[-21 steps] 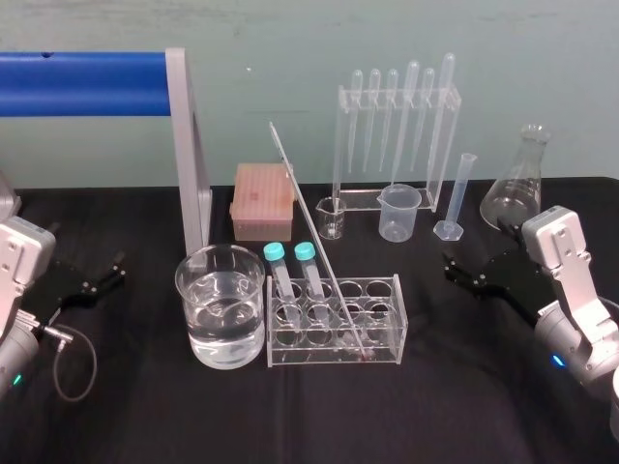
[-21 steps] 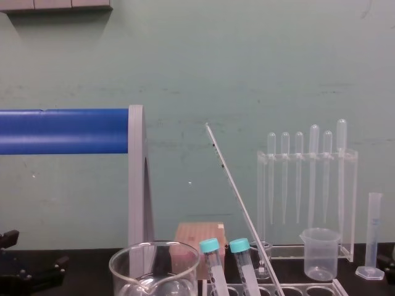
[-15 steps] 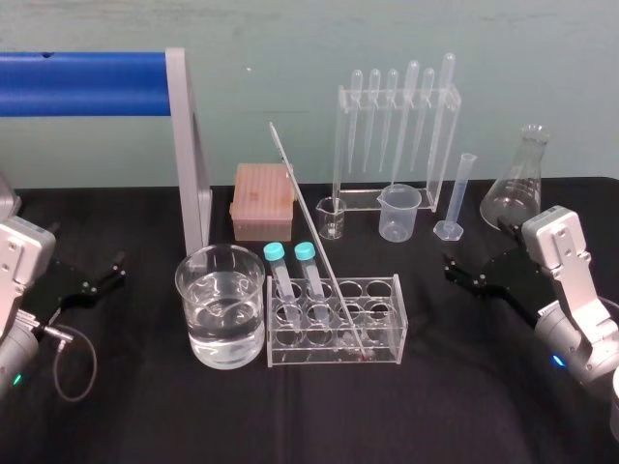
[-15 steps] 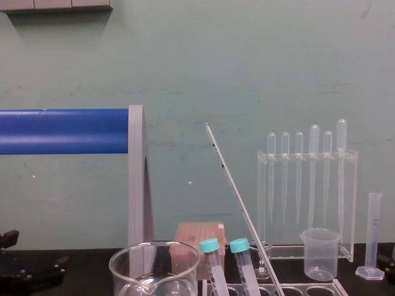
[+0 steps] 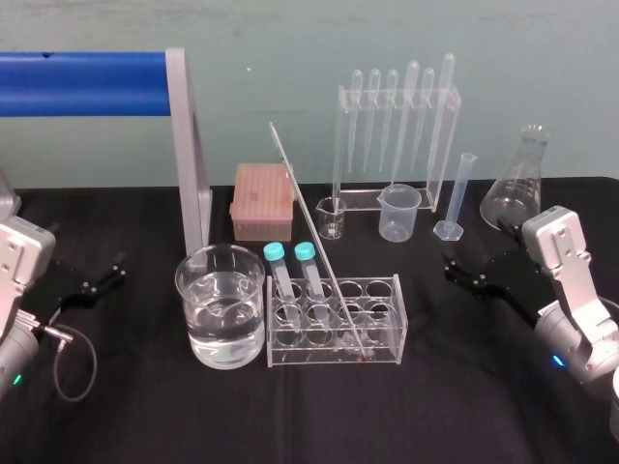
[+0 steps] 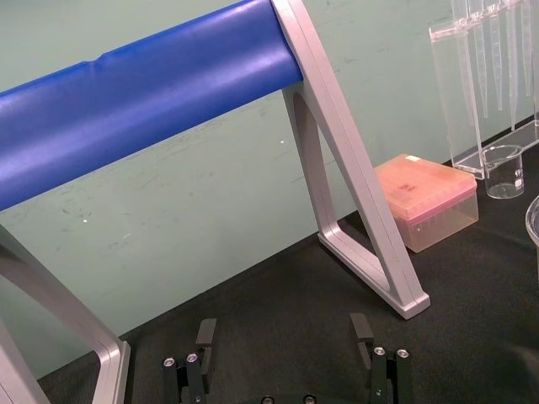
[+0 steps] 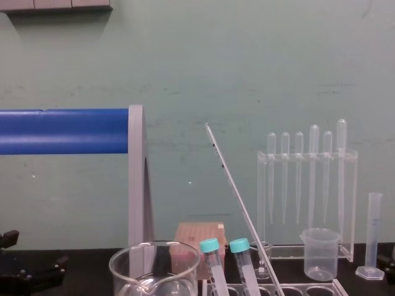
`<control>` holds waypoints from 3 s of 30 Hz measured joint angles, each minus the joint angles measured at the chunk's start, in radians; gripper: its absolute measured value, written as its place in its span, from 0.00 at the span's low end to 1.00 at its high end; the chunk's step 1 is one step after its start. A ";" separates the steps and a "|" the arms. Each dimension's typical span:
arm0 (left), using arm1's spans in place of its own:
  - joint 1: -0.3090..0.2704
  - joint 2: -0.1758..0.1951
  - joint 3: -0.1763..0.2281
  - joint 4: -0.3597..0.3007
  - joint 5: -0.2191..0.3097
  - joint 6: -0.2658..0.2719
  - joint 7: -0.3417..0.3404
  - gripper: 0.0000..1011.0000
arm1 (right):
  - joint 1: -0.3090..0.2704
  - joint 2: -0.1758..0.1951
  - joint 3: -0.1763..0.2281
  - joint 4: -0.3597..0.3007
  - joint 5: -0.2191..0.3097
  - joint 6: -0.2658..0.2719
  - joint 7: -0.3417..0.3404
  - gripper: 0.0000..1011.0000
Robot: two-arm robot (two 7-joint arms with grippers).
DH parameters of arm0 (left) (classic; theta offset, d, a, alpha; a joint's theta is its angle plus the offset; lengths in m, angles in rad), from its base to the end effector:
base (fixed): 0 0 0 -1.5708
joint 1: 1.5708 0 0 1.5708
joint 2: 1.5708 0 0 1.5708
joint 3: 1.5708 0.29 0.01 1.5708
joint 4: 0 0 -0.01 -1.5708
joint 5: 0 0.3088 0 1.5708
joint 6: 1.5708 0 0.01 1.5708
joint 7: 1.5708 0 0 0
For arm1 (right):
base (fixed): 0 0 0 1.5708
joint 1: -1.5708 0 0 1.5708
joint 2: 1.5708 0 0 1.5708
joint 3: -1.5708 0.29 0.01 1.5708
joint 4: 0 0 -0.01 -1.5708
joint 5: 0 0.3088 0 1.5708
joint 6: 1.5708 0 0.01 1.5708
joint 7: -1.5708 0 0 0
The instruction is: Hold the thermometer with one hand and immerse one end into the beaker, then reinsert it into the test tube rack.
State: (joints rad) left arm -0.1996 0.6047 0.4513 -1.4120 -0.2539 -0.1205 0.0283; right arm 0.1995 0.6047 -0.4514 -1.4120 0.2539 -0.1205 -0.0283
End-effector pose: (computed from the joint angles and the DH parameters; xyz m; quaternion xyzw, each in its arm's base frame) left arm 0.3581 0.0827 -0.3022 0.1415 -0.1325 0.5800 0.7912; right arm 0.3581 -0.0827 -0.3023 -0.1415 -0.1325 -0.5799 0.7913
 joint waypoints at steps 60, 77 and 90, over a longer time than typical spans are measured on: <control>0.000 0.000 0.000 0.000 0.000 0.000 0.000 1.00 | 0.306 -0.122 -0.078 -0.067 0.413 0.417 0.505 0.99; 0.000 0.000 0.000 0.000 0.000 0.000 0.000 1.00 | 0.366 -0.134 -0.142 -0.042 0.350 0.440 0.507 0.99; 0.000 0.000 0.000 0.000 0.000 0.000 0.000 1.00 | 0.366 -0.137 -0.139 -0.039 0.353 0.440 0.508 0.88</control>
State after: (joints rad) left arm -0.1995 0.6047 0.4513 -1.4120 -0.2539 -0.1206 0.0283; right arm 0.5653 0.4680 -0.5903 -1.4510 0.6074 0.3195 0.4794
